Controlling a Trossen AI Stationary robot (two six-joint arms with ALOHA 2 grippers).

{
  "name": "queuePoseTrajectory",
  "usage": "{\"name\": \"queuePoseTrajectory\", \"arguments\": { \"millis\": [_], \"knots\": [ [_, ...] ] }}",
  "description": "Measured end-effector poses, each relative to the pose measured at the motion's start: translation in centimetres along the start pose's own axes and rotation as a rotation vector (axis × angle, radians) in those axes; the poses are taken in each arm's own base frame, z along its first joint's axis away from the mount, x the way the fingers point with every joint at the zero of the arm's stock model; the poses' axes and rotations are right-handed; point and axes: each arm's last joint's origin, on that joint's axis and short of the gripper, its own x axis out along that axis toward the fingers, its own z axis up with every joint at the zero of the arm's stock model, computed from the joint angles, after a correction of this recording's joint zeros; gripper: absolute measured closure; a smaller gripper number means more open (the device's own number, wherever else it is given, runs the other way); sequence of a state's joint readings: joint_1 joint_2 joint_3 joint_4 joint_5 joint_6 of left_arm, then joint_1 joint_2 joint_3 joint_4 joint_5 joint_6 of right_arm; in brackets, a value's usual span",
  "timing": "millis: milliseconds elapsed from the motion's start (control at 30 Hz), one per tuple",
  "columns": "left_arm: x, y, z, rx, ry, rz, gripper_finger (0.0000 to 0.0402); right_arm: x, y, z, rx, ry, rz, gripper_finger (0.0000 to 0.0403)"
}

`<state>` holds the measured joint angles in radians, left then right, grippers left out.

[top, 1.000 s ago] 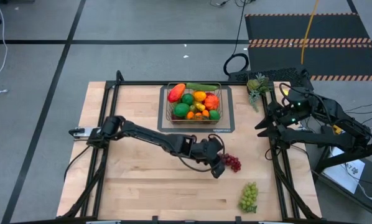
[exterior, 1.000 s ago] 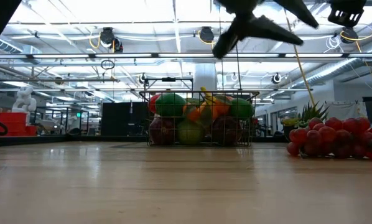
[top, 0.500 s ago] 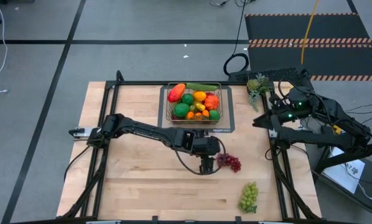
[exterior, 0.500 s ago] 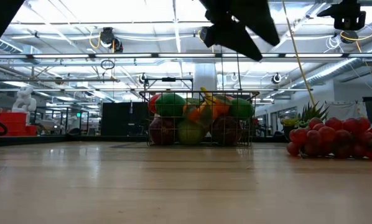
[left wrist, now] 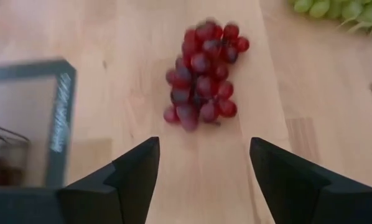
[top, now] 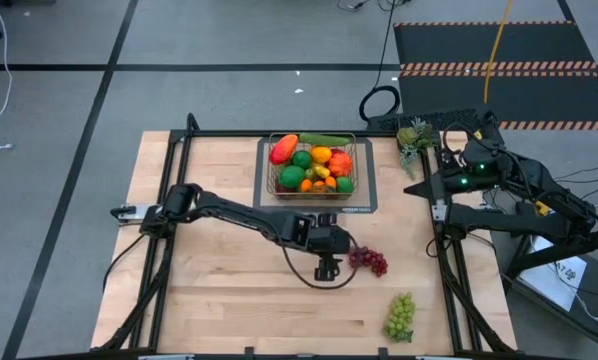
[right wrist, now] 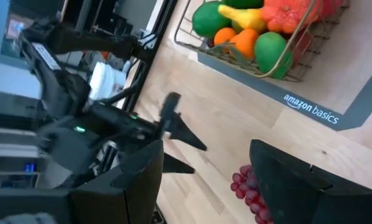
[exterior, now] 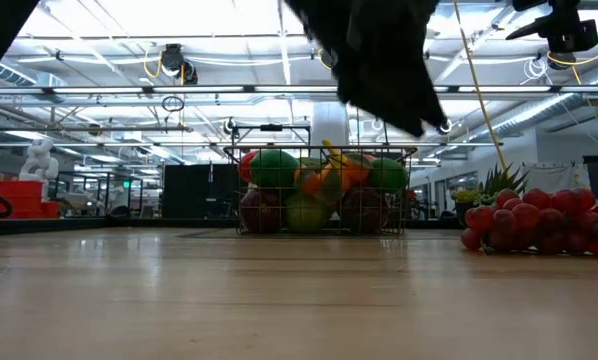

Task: Build produce basket
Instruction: Put the red grapes into the brown wire basket

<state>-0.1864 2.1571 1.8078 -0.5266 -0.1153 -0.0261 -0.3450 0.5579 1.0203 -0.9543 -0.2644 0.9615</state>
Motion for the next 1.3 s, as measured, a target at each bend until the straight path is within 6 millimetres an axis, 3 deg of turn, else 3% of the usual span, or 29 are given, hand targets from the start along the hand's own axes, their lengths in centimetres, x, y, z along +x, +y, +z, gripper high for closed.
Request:
{"name": "queuePoseTrajectory", "arguments": {
  "millis": [400, 733, 867, 1300],
  "knots": [
    [3.6, -1.2, -3.9, -0.229, -0.116, -0.073, 0.0168, 0.1, 0.0, 0.0, 0.026, -0.003, -0.005, 0.017],
    [7.5, -3.5, -6.2, -0.223, -0.136, -0.044, 0.021, 0.1, 0.0, 0.0, -0.005, 0.004, -0.001, 0.017],
    [8.2, -3.3, -6.5, -0.276, -0.159, 0.035, 0.0217, 0.1, 0.1, 0.0, -0.02, 0.024, 0.013, 0.017],
    [10.7, -3.1, -7.3, -0.355, -0.242, 0.052, 0.0198, 0.1, 0.0, 0.0, -0.039, 0.022, 0.012, 0.017]
  ]
}}
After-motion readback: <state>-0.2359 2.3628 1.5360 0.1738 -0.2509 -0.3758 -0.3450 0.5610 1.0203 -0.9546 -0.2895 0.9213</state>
